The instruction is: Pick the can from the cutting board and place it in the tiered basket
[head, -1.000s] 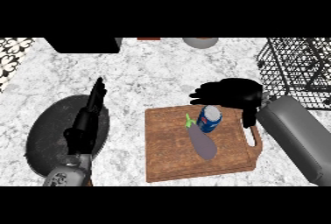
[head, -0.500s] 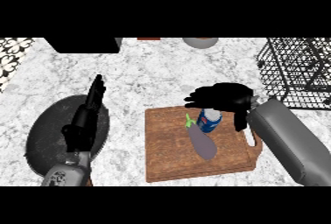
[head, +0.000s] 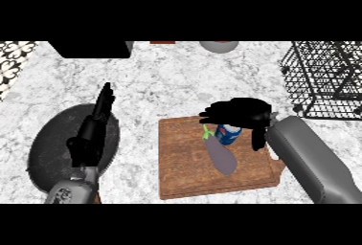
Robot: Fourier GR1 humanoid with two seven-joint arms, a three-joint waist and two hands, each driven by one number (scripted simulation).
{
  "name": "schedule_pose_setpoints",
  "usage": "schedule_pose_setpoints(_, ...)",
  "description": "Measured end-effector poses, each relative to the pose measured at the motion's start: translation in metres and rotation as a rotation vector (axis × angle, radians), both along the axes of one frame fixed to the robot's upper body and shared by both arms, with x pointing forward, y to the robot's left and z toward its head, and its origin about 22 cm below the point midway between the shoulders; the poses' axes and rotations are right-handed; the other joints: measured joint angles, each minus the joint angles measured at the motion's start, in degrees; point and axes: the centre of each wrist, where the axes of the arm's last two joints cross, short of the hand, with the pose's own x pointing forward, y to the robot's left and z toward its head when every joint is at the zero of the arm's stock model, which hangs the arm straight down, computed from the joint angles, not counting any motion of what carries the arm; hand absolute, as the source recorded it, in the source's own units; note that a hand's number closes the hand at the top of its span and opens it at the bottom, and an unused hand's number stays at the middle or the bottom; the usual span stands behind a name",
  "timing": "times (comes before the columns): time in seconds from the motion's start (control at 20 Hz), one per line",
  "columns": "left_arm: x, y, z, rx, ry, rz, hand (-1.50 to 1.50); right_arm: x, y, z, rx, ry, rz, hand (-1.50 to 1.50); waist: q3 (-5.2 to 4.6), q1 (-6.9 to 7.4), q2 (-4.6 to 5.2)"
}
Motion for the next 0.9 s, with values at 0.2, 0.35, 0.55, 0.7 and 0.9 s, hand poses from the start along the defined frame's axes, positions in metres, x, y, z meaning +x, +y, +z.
schedule_pose_setpoints(0.2, 0.006, 0.004, 0.002, -0.003, -0.001, 0.003, 0.00, 0.003, -0.003, -0.009, 0.060, -0.018, 0.000, 1.50, -0.03, 0.06, -0.05)
schedule_pose_setpoints(0.35, 0.002, 0.002, -0.003, -0.001, -0.003, 0.006, 0.00, 0.000, 0.003, -0.016, 0.094, -0.082, 0.031, 1.50, -0.11, 0.12, -0.14)
schedule_pose_setpoints(0.55, 0.002, 0.002, -0.003, 0.000, 0.001, 0.018, 0.00, -0.003, -0.013, -0.023, 0.061, -0.148, -0.122, 1.50, -0.13, -0.44, -0.63)
schedule_pose_setpoints(0.7, 0.002, 0.009, -0.003, 0.004, 0.004, 0.050, 0.00, -0.003, -0.063, -0.028, -0.084, -0.169, -0.423, 1.50, -0.33, -2.39, -1.19)
schedule_pose_setpoints(0.9, 0.000, 0.012, -0.002, 0.006, 0.007, 0.065, 0.00, -0.014, -0.096, -0.040, -0.264, -0.198, -0.739, 1.50, -0.36, -2.97, -1.29)
